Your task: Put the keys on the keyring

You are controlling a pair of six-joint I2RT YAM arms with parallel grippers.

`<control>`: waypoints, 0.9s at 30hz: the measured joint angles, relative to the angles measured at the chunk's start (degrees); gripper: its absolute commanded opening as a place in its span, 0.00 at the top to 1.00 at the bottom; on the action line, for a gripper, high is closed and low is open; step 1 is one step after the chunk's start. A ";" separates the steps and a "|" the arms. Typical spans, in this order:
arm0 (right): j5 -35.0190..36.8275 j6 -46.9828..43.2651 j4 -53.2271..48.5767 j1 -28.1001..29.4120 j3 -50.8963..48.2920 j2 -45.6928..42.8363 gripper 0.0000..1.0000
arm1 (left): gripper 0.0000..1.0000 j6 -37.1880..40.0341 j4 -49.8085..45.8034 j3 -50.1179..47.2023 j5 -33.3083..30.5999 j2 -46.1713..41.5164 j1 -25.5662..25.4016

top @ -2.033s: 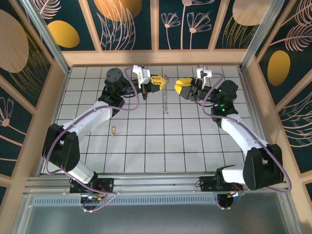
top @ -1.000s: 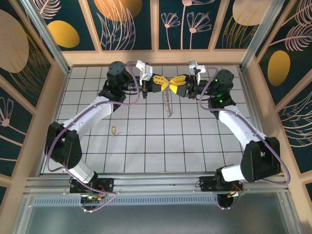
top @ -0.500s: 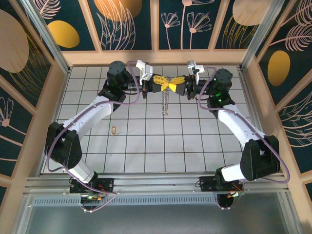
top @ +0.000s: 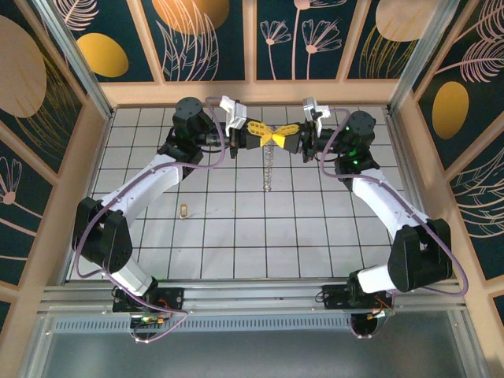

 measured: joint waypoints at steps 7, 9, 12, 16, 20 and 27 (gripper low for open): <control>1.31 3.28 4.72 -0.46 -1.33 -0.02 1.00 | 0.67 -0.26 -1.07 0.94 -1.88 0.00 -0.33; 1.77 4.31 6.51 -0.81 -1.90 -0.02 1.00 | 0.67 -0.20 -1.75 1.14 -2.25 -0.02 -0.44; 2.60 5.99 9.03 -1.18 -2.60 -0.02 1.00 | 0.67 -0.46 -2.16 1.14 -2.89 0.00 -0.50; 3.65 8.33 12.61 -1.29 -3.39 -0.02 1.00 | 0.67 -1.97 -2.14 1.27 -3.13 0.00 -0.50; 4.94 10.93 17.53 -1.29 -4.20 -0.02 1.00 | 0.69 -5.68 -0.57 1.38 -3.10 0.31 -0.48; 6.47 14.93 24.48 -1.29 -4.83 0.20 1.00 | 0.70 -11.89 3.54 1.68 -3.10 1.81 -0.48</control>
